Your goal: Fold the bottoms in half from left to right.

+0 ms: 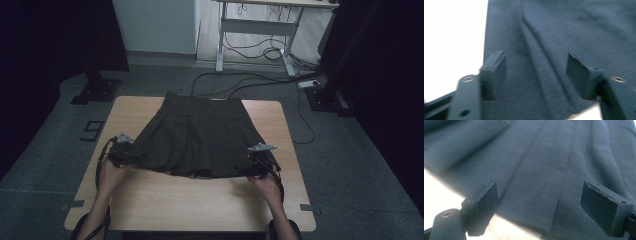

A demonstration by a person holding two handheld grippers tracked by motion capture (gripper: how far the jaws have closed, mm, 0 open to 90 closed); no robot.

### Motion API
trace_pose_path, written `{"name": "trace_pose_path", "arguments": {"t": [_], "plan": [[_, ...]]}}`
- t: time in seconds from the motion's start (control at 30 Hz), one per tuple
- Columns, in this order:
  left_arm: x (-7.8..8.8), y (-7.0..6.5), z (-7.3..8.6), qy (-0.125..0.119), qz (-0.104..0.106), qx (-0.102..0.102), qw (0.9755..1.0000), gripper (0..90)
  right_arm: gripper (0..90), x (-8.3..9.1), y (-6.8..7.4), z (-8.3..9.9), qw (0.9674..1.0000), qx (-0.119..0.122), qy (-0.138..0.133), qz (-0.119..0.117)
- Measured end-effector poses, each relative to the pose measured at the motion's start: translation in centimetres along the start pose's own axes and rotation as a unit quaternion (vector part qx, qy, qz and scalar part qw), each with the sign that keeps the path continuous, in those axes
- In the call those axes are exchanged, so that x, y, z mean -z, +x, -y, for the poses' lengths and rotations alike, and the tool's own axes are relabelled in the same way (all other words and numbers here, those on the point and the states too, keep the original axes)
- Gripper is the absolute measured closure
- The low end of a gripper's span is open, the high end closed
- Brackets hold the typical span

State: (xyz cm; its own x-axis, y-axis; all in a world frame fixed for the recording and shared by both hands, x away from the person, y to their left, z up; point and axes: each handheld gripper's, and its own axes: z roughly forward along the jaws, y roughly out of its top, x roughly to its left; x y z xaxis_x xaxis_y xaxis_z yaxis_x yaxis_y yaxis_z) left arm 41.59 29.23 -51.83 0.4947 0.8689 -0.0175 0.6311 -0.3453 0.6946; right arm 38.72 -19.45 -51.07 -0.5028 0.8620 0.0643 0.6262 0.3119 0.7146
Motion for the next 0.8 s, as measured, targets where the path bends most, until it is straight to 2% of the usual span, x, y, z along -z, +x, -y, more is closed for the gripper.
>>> {"name": "trace_pose_path", "arguments": {"t": [0.03,0.07,0.1,0.13,0.17,0.2,0.23,0.27,0.33,0.43,0.47,0.5,0.53,0.57,0.6,0.63,0.67,0.7,0.73,0.77,0.8], "plan": [[0.0,0.0,0.0,0.0,0.0,0.0,1.0,40.4,20.6,-0.5,-0.1,0.1,1.0,0.001,0.007,0.007],[-0.7,0.1,0.5,0.021,0.0,-0.011,0.9997,44.6,24.5,-1.0,-0.1,0.3,0.9998,0.003,0.015,0.011],[-0.7,0.1,0.5,0.021,0.0,-0.011,0.9997,50.3,24.5,-1.0,-0.1,0.3,0.9998,0.003,0.015,0.011],[-1.0,0.0,0.7,0.033,0.002,-0.018,0.9993,53.3,31.9,-1.8,-0.2,0.8,0.9991,0.012,0.034,0.022],[-1.2,0.0,0.8,0.033,0.007,-0.02,0.9992,53.3,31.9,-1.8,-0.2,0.8,0.9991,0.012,0.034,0.022],[-1.3,0.0,0.8,0.033,0.015,-0.007,0.9993,57.5,37.2,-2.2,-0.2,1.2,0.9979,0.029,0.047,0.034],[-1.3,0.0,0.8,0.033,0.015,-0.007,0.9993,59.8,37.2,-2.2,-0.2,1.2,0.9979,0.029,0.047,0.034],[-1.3,-0.3,0.8,0.034,0.016,-0.009,0.9993,62.1,42.1,-2.3,-0.4,1.2,0.9975,0.034,0.049,0.038],[-1.3,-0.8,0.9,0.034,0.02,-0.007,0.9992,62.7,44.8,-2.2,-0.6,1.1,0.9971,0.037,0.051,0.043],[-1.2,-1.5,0.9,0.037,0.025,-0.012,0.9989,62.3,45.5,-2.3,-1.0,1.1,0.9972,0.033,0.049,0.046],[-1.1,-2.3,1.0,0.04,0.035,-0.021,0.9984,61.8,45.2,-2.2,-1.6,1.2,0.9971,0.029,0.048,0.051],[-1.1,-2.3,1.0,0.04,0.035,-0.021,0.9984,61.1,45.2,-2.2,-1.6,1.2,0.9971,0.029,0.048,0.051],[-1.0,-3.2,1.0,0.045,0.043,-0.027,0.9977,60.5,44.0,-2.2,-2.4,1.2,0.9972,0.021,0.046,0.055],[-1.0,-3.2,1.0,0.045,0.043,-0.027,0.9977,59.7,42.6,-2.1,-3.0,1.3,0.9972,0.015,0.044,0.057],[-1.0,-3.7,0.9,0.048,0.047,-0.031,0.9973,59.7,42.6,-2.1,-3.0,1.3,0.9972,0.015,0.044,0.057],[-1.1,-4.7,0.9,0.049,0.056,-0.04,0.9965,58.7,39.0,-2.2,-4.2,1.3,0.9973,-0.005,0.044,0.059],[-1.1,-4.7,0.9,0.049,0.056,-0.04,0.9965,58.2,38.5,-2.2,-4.9,1.4,0.9975,-0.017,0.042,0.055],[-1.2,-5.2,0.8,0.049,0.061,-0.043,0.996,58.2,38.5,-2.2,-4.9,1.4,0.9975,-0.017,0.042,0.055],[-1.4,-6.1,0.6,0.051,0.069,-0.049,0.9951,57.3,38.4,-2.2,-5.9,1.4,0.9973,-0.022,0.037,0.059],[-1.4,-6.1,0.6,0.051,0.069,-0.049,0.9951,57.0,38.4,-2.2,-5.9,1.4,0.9973,-0.022,0.037,0.059],[-1.6,-7.1,0.5,0.051,0.078,-0.054,0.9941,56.6,38.4,-2.2,-6.8,1.3,0.9969,-0.025,0.037,0.064]]}}
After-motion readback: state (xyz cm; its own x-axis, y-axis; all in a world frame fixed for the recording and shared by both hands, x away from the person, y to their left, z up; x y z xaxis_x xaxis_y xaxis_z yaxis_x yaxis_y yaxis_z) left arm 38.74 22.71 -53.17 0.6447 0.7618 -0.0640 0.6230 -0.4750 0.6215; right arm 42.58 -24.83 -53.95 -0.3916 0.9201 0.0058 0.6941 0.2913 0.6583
